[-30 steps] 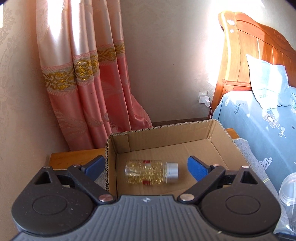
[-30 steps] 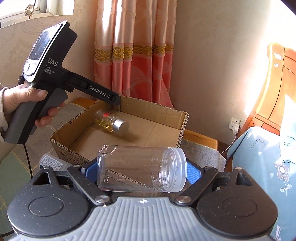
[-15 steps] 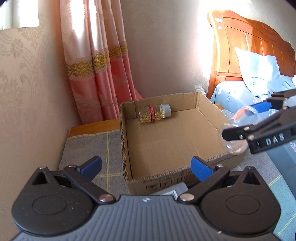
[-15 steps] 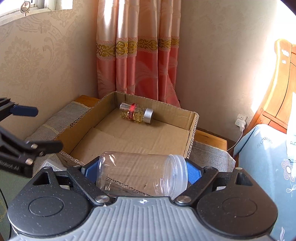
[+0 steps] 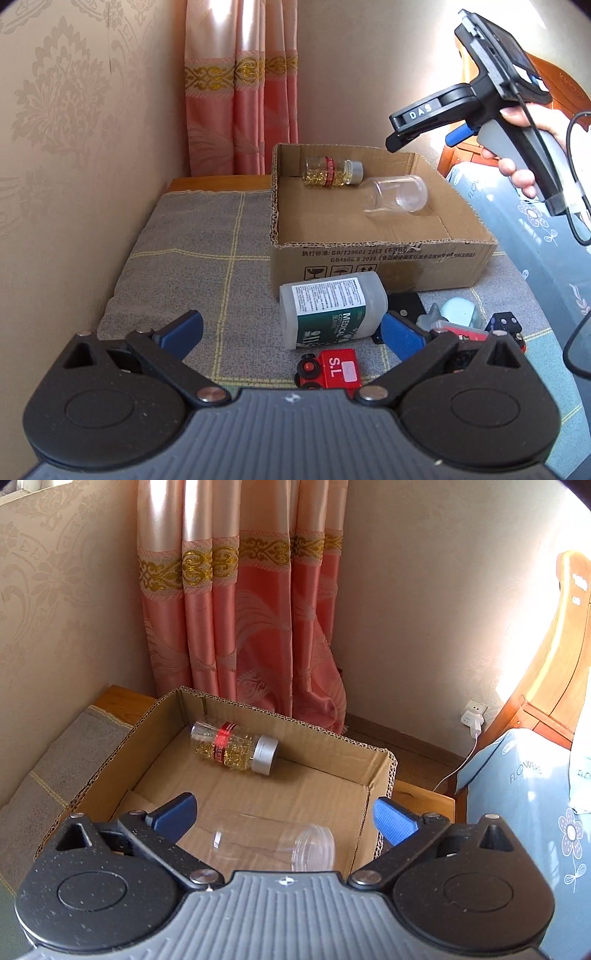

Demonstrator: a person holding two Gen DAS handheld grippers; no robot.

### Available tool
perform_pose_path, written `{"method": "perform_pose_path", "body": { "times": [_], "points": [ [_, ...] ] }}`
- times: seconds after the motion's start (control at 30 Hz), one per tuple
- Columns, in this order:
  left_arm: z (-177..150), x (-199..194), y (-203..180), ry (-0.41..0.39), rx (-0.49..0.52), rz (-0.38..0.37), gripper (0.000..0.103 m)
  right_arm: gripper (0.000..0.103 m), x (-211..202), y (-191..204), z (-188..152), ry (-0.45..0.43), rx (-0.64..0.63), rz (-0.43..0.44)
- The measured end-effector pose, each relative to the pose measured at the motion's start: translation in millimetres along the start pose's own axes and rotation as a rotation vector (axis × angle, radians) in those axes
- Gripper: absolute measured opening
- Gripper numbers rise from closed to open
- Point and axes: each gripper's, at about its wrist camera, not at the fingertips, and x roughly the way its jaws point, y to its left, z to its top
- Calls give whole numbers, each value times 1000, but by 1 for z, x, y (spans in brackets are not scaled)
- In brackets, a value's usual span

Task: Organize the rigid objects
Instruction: 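Move the left gripper to the red train while the right gripper approaches the black block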

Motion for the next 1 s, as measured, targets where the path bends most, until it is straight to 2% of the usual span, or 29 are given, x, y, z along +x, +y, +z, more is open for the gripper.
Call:
{"method": "perform_pose_path", "body": {
  "times": [0.2, 0.5, 0.67, 0.87, 1.0],
  "points": [
    [-2, -1, 2, -2, 0, 6, 102, 103, -13, -3, -16, 18, 16, 1],
    [-12, -1, 2, 14, 14, 9, 102, 103, -46, 3, -65, 30, 59, 22],
    [-19, -1, 3, 25, 26, 15, 102, 103, -57, 5, -104, 46, 113, 15],
    [-26, 0, 2, 30, 40, 25, 102, 103, -71, 5, -161, 69, 177, -38],
    [-32, 5, -4, 37, 69, 36, 102, 103, -79, 5, -191, 92, 227, -26]
  ]
}}
